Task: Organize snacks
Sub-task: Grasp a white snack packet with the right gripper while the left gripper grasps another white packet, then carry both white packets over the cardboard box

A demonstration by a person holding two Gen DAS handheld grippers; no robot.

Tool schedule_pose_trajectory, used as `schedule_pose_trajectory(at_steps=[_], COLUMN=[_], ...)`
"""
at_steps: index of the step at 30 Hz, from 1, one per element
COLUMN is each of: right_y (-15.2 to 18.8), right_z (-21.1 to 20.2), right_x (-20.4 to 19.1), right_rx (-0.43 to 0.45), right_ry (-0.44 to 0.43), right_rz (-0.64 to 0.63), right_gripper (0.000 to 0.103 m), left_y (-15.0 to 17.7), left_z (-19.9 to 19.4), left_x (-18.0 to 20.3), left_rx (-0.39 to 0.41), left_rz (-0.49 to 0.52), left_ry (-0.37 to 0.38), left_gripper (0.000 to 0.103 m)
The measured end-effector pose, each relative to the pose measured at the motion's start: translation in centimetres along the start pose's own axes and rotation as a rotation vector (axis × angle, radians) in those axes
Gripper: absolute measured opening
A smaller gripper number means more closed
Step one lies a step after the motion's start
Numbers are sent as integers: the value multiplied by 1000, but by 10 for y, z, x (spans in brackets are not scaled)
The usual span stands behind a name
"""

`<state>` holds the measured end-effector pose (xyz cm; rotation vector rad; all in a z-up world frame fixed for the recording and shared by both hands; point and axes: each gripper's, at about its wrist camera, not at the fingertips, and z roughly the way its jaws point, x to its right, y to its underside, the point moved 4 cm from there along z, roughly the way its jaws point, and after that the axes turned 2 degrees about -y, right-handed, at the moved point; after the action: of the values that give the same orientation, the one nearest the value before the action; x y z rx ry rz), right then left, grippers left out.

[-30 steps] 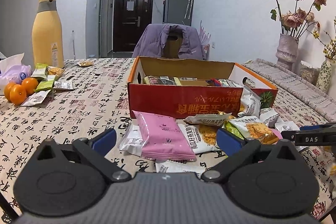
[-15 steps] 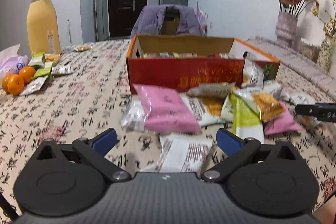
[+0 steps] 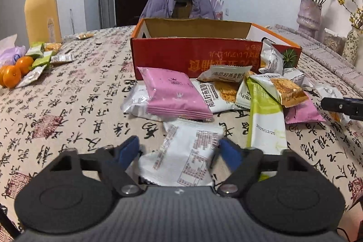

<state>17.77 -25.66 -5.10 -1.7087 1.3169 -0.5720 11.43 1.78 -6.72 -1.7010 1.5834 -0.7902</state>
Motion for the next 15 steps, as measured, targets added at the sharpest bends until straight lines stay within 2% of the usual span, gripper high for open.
schedule_pose_trajectory(at_steps=[1, 2, 5, 15], right_y=[0, 0, 1, -2], right_z=[-1, -2, -5, -21], right_x=[-1, -1, -3, -9], right_rx=[2, 4, 7, 47], right_ry=[-1, -2, -4, -20], right_rz=[-2, -3, -2, -18], right_gripper=[42, 42, 42, 42], left_y=[0, 0, 0, -8], left_z=[-1, -3, -7, -34], left_x=[1, 1, 1, -3], left_rx=[7, 12, 16, 106], left_rz=[6, 12, -2, -4], left_ry=[2, 17, 42, 36], left_gripper=[50, 44, 42, 42])
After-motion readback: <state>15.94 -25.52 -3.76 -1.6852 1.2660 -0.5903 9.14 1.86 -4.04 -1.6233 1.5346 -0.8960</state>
